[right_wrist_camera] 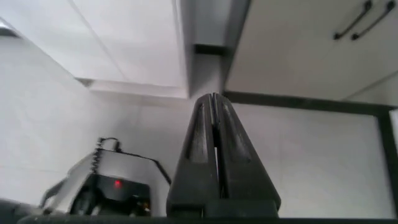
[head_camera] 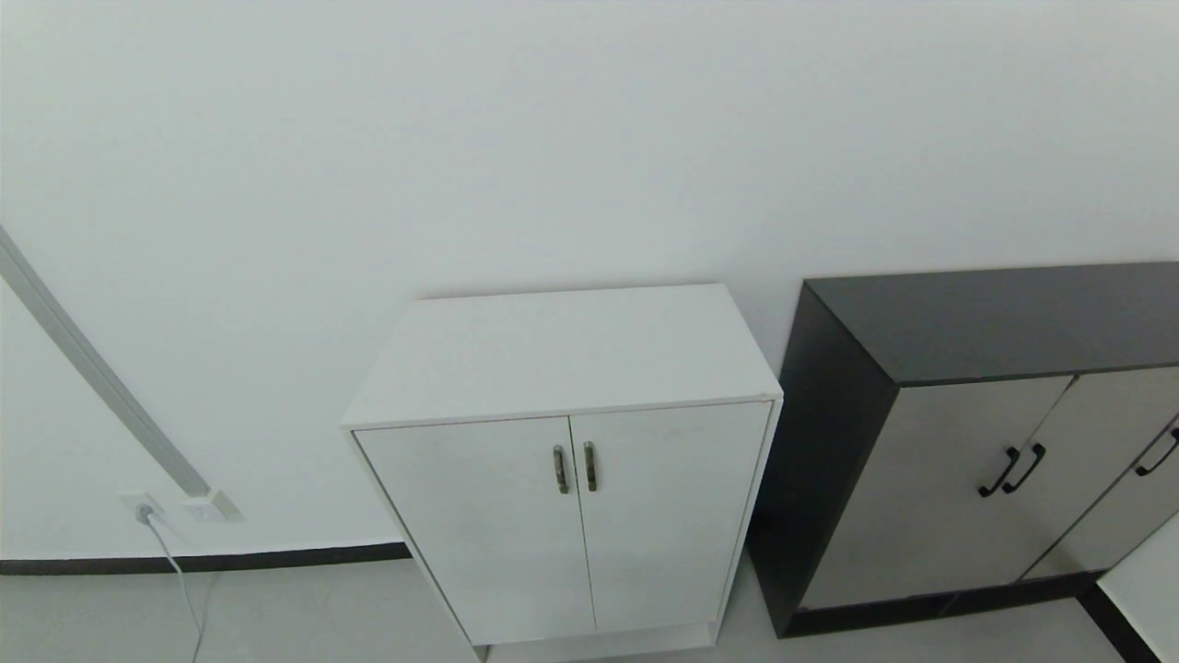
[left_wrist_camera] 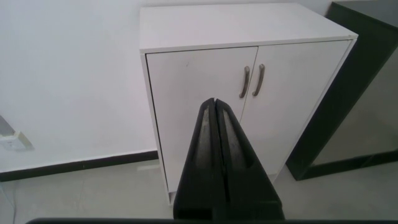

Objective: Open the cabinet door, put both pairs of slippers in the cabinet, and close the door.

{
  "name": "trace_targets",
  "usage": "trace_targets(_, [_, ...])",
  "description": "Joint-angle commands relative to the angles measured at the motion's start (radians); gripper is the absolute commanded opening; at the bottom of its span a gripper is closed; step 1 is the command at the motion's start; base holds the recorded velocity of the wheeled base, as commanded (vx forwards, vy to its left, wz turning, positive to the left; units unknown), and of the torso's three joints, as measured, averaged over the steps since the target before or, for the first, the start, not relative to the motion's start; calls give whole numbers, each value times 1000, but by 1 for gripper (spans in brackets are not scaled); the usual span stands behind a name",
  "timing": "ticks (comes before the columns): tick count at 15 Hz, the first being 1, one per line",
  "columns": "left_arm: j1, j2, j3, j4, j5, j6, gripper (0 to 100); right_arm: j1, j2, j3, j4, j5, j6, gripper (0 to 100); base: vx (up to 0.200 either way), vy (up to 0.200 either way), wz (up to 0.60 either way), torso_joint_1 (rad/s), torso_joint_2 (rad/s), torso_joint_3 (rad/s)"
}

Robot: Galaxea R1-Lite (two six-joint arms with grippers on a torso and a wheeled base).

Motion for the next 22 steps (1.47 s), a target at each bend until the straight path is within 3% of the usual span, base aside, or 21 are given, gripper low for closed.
trace_targets(1, [0, 1, 0, 0, 0, -1, 0, 5, -141, 0, 54, 31, -2, 0, 0, 0, 0, 0, 0, 0])
trace_targets(6, [0, 1, 0, 0, 0, -1, 0, 8, -162, 0, 69, 40, 0, 0, 0, 0, 0, 0, 0, 0])
trace_targets(8, [0, 1, 0, 0, 0, -1, 0, 8, -196, 0, 163, 66, -2, 0, 0, 0, 0, 0, 0, 0])
trace_targets(11, [0, 1, 0, 0, 0, -2, 0, 7, -231, 0, 180, 91, 2, 0, 0, 0, 0, 0, 0, 0])
trace_targets(22, [2, 1, 0, 0, 2, -2, 0, -187, -434, 0, 180, 89, 3, 0, 0, 0, 0, 0, 0, 0])
